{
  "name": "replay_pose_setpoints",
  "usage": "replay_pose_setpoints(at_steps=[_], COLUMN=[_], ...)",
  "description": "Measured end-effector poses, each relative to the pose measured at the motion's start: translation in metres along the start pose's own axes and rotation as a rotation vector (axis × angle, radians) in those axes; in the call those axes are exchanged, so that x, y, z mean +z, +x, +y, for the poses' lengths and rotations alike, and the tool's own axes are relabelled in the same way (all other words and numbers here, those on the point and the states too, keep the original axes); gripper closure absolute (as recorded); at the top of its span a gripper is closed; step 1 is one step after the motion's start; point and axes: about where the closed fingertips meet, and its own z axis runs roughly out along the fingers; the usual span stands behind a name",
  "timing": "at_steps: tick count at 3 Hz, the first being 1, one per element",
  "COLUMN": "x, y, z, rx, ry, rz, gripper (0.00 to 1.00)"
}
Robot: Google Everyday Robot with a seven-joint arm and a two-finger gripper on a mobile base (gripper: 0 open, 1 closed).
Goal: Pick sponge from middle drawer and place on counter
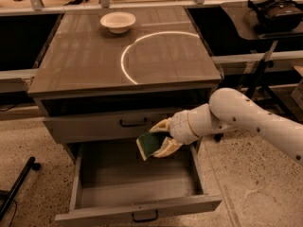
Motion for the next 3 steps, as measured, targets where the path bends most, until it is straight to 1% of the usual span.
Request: replay_pose_setpoints(at_steps=[1, 2, 3], x=[-0.058, -0.098, -0.133], y=[-0.041, -0.074, -0.111], z=[-0.022, -0.041, -0.061], rx=[-0.063, -0.11, -0.153], ry=[0.032, 0.06, 0.078], rz=[0.087, 0.144, 0.208], gripper=[1.0, 1.0, 1.0])
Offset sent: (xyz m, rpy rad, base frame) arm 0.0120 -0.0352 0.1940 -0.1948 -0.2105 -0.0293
